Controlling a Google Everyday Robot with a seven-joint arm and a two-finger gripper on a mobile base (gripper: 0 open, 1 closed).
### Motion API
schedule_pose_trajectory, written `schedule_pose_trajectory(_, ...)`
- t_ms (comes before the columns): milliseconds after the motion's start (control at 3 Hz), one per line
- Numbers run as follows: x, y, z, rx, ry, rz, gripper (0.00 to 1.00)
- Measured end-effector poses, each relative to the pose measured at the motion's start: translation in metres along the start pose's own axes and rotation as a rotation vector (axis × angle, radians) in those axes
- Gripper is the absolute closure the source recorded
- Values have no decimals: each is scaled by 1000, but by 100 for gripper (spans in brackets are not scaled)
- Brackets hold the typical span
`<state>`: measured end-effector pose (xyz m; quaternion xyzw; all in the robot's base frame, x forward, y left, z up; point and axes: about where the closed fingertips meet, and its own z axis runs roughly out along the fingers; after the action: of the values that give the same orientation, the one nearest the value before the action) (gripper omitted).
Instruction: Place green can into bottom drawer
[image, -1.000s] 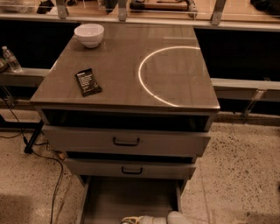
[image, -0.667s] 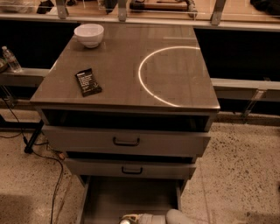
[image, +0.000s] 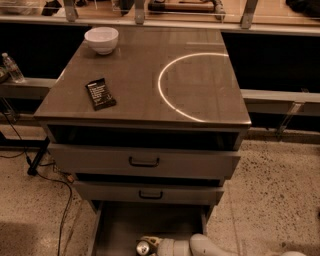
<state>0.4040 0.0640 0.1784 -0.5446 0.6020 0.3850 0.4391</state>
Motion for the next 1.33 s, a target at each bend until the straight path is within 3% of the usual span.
schedule_pose_trajectory(667,0,-8,-18,33,-10,37,0)
schedule_pose_trajectory(1000,-8,-22,-54,69,-4,33,0)
schedule_pose_trajectory(1333,-33,-64,-132,132,35,-32,0)
